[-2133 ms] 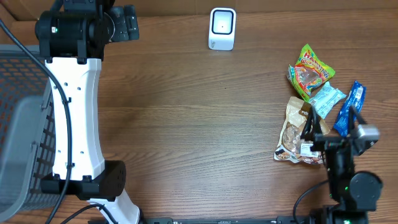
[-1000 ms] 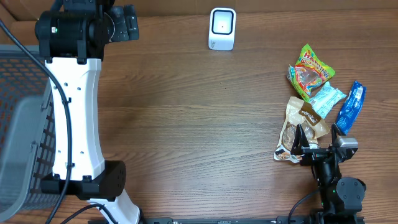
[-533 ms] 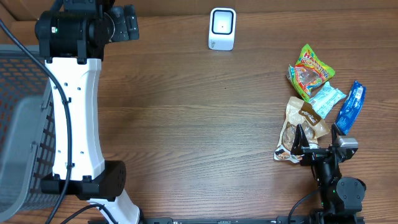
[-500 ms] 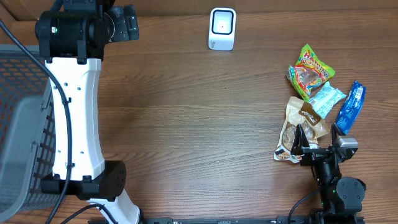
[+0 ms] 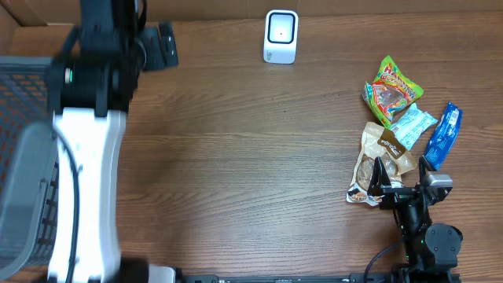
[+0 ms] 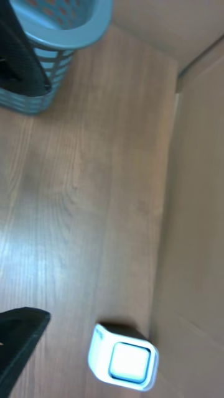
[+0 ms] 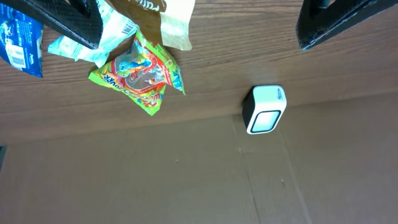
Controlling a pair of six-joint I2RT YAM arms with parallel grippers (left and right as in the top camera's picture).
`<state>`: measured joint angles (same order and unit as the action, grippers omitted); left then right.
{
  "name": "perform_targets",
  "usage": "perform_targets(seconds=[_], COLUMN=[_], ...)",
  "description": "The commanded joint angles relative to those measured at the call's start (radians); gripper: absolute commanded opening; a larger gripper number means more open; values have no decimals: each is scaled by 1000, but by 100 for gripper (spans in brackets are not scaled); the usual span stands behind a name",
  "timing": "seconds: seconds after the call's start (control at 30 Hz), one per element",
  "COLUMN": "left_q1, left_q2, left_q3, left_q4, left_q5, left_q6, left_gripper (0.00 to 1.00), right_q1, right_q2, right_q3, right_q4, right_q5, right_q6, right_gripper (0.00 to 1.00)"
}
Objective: Scan the item barcode
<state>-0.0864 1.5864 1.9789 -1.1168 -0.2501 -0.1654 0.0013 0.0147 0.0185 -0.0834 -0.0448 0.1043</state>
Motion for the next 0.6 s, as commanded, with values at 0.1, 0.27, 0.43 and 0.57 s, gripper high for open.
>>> perform_targets(seconds=[0.1,0.27,0.43,0.57], left_q1=[-5,3,28,36], left_q2=[-343,-584,-818,-999], left_q3=[-526,-913,-1258,-1485], left_q4=[313,599,856,1022], left_q5=[20,67,130,174], left_q6=[51,147,175,222], left_gripper=[100,99,99,99], right_q1=[-3,-3,-3,-3], right_q2=[-10,-10,-10,-10], right_q3=[-10,-10,-10,-10], right_q4=[2,2,2,2], right_q5=[-2,-2,-2,-2], right_q6=[0,0,0,0], right_gripper=[100,100,100,100])
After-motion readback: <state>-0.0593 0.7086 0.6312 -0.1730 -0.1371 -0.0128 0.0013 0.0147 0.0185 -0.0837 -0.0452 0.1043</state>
